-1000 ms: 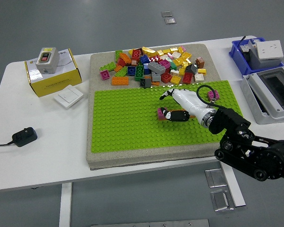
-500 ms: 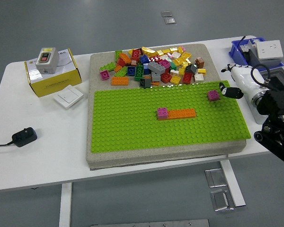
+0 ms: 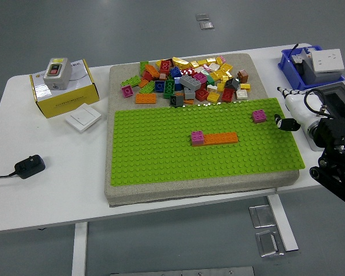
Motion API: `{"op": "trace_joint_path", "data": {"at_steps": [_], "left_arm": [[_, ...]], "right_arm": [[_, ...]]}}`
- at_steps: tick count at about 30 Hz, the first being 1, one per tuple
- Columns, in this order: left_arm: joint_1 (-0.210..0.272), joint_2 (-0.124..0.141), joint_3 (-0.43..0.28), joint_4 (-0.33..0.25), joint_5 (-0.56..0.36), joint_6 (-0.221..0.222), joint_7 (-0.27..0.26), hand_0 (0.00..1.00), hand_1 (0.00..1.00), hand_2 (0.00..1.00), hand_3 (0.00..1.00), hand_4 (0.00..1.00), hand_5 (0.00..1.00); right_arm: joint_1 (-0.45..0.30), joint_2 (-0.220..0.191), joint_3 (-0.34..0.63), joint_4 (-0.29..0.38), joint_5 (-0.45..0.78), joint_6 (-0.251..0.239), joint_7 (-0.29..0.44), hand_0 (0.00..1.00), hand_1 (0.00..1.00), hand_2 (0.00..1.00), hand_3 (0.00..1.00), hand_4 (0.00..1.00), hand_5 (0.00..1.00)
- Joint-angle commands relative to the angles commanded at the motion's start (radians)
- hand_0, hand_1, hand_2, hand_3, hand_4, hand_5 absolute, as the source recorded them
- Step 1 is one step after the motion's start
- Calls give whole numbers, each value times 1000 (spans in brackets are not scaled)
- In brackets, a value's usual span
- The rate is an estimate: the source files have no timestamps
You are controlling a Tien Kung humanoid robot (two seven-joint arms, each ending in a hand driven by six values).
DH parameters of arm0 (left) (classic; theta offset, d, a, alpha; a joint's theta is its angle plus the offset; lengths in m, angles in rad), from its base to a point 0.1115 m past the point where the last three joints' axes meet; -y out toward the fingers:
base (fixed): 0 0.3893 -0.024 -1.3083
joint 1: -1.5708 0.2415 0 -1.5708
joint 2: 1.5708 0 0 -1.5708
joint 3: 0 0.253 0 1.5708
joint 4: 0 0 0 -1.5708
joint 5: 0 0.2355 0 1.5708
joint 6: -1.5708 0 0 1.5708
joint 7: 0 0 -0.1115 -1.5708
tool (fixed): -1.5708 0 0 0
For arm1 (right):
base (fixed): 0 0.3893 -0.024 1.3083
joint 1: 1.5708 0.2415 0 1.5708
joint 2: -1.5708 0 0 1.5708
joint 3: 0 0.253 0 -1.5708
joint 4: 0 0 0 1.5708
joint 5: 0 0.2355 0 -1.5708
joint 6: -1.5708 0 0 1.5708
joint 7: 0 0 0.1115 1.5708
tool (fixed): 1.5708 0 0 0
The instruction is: Pick up the brick,pile it on top of brick,press brick,pick up the brick,pile it on top of brick,press brick
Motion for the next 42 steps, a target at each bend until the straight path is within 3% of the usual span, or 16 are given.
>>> {"op": "trace_joint_path", "data": {"at_steps": [31,35,42], "left_arm": [[-6,3,7,0,-5,0,-1,666,666,641,632,350,548],[-6,2,8,0,-7,0,-2,666,666,641,632,350,548],[-4,2,5,0,-7,1,-2,666,665,641,633,349,549]], "right_arm": [[80,56,-134,-92,66,18,25,959,981,998,928,559,319],[78,45,-120,-62,66,19,23,959,981,998,928,559,319],[56,-4,-38,76,51,16,9,959,981,998,929,549,325]]}}
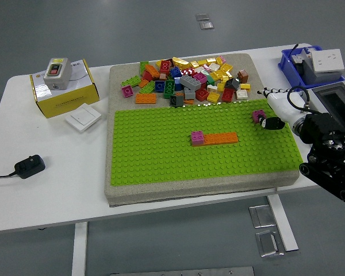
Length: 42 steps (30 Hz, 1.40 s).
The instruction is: Pick up the brick,pile it on top of brick,press brick,pick up the brick,pile it on top of brick,press brick
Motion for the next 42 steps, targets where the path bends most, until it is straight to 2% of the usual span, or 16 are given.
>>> {"op": "trace_joint_path", "data": {"at_steps": [1,6,7,10,12,17,22,27,31,42], "left_arm": [[0,0,0,0,-1,0,-1,666,666,642,632,351,549],[1,-2,2,0,-2,0,-4,666,666,642,632,351,549],[2,-2,2,0,-3,0,-4,666,666,642,632,350,550],[5,-4,0,0,-1,0,-3,666,666,642,632,350,550],[6,-5,-1,0,0,-1,-2,666,666,642,632,350,550],[3,-5,0,0,1,-1,-4,666,666,642,632,351,549],[0,-7,4,0,-2,-1,-5,666,666,642,632,350,549],[1,-7,0,0,2,-1,-2,665,665,642,632,350,549],[-1,-7,1,0,3,-1,-3,665,665,642,632,350,549],[-3,-7,1,0,3,-1,-3,665,665,642,632,352,550]], "right_arm": [[-4,-6,15,20,-6,-1,-2,960,981,998,905,547,323],[-34,-28,93,129,-32,-6,-17,960,981,998,905,547,323],[-44,-30,111,149,-39,-9,-19,959,980,998,846,546,322],[-67,-30,147,212,-56,-19,-21,959,980,998,846,546,322],[-72,-21,149,215,-62,-21,-22,959,980,998,846,546,322],[-48,3,88,126,-34,-15,-14,959,980,998,836,545,322],[-19,37,6,-1,0,-5,3,961,978,998,840,543,321],[-3,53,-25,-99,14,-1,11,961,977,998,844,540,318],[10,66,-47,-143,21,1,16,961,977,998,844,540,318],[28,90,-82,-202,42,5,26,961,975,998,846,538,319]]}}
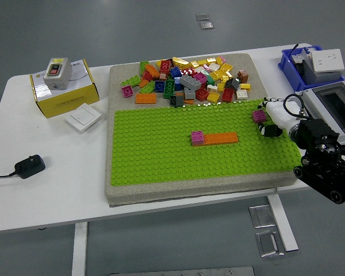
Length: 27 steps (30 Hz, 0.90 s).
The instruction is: Pick up the brick,pile it on top of brick,press brick,pick up the brick,pile it on top of brick,press brick
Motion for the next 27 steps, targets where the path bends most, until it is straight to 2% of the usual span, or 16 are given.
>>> {"op": "trace_joint_path", "data": {"at_steps": [19,20,27], "left_arm": [[-4,1,1,0,3,-1,0,666,664,643,633,352,551],[-3,1,1,0,2,-1,0,665,664,644,633,353,552],[-3,1,3,0,1,-1,0,665,664,644,634,353,553]], "right_arm": [[19,26,-12,-58,17,-1,16,959,968,998,829,527,312],[19,26,-13,-59,18,-1,16,959,962,998,803,525,312],[20,26,-18,-60,24,-2,18,958,960,998,779,521,311]]}}
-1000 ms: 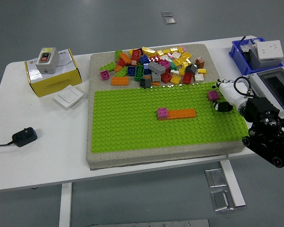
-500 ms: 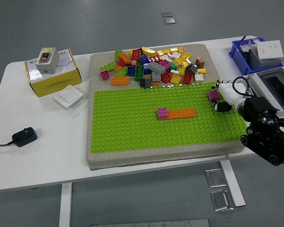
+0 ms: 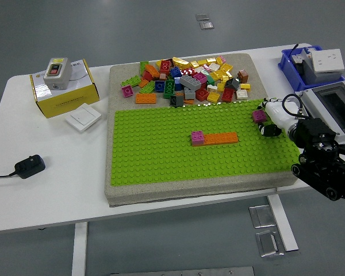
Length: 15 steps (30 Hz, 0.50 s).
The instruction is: Pick up the brick,pile it on top of brick,press brick,pick up the brick,pile it on top of brick,press brick
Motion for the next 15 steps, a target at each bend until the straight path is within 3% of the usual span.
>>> {"op": "trace_joint_path", "data": {"at_steps": [10,11,15], "left_arm": [[-1,0,2,0,-1,0,-1,666,664,644,634,353,553],[-1,0,2,0,-1,0,-1,665,664,645,634,353,554],[-2,0,3,0,-3,0,-1,665,664,645,634,353,554]], "right_arm": [[3,2,-2,-3,6,-4,5,957,954,996,751,517,311],[3,2,-2,-4,7,-5,6,955,950,979,666,509,311],[4,2,0,-8,8,-6,8,955,950,979,666,509,311]]}}
